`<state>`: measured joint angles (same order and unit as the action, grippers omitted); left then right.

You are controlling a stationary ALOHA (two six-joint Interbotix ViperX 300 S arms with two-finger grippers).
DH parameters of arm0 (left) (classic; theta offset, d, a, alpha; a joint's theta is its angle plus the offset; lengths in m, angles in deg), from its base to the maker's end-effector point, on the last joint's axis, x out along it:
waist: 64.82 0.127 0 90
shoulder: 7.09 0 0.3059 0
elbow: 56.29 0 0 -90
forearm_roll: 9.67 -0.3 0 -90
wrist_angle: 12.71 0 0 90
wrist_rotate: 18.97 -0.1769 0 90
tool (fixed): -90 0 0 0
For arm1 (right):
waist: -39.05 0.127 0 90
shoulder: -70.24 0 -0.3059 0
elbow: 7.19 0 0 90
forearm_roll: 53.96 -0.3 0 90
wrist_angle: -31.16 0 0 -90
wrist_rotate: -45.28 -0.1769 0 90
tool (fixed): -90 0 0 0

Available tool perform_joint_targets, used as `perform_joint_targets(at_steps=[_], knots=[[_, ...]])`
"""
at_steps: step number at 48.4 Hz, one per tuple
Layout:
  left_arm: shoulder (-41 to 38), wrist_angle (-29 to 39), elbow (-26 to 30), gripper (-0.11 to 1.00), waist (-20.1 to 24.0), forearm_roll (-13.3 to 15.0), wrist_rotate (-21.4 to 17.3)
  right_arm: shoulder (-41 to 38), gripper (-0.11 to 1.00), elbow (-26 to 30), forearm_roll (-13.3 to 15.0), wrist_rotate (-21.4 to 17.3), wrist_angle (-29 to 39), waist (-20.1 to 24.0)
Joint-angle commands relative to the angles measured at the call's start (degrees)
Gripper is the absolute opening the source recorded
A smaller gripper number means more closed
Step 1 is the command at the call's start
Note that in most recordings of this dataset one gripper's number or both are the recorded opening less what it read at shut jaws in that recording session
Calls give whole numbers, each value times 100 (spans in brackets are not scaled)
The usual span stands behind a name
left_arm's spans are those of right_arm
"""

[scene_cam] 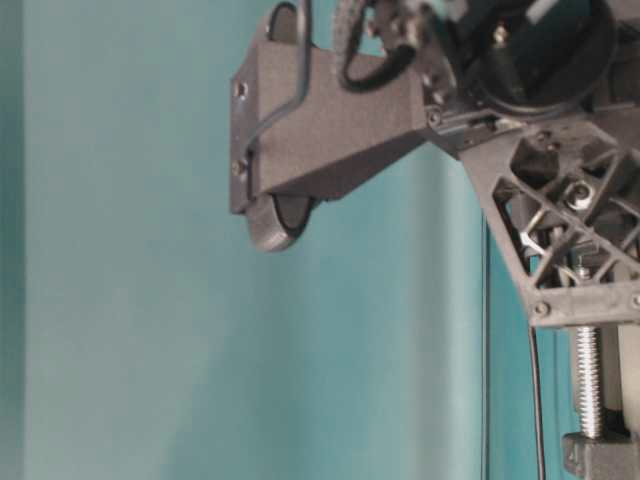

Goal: Insert the USB cable into the fixed female connector.
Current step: 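Push the plug forward into the female connector with the right gripper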

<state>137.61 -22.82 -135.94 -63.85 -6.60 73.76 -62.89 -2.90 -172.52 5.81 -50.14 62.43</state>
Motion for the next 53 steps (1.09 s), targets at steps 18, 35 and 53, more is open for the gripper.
perform_joint_targets(at_steps=[18,35,53], knots=[[-79,-35,70,88,-18,-26,44,62,21,114,272,62,-62,-255],[-79,-35,70,88,-18,-26,44,88,21,132,325,167,-35,-378],[-79,-26,70,88,-18,-18,44,79,21,141,325,237,-18,-448]])
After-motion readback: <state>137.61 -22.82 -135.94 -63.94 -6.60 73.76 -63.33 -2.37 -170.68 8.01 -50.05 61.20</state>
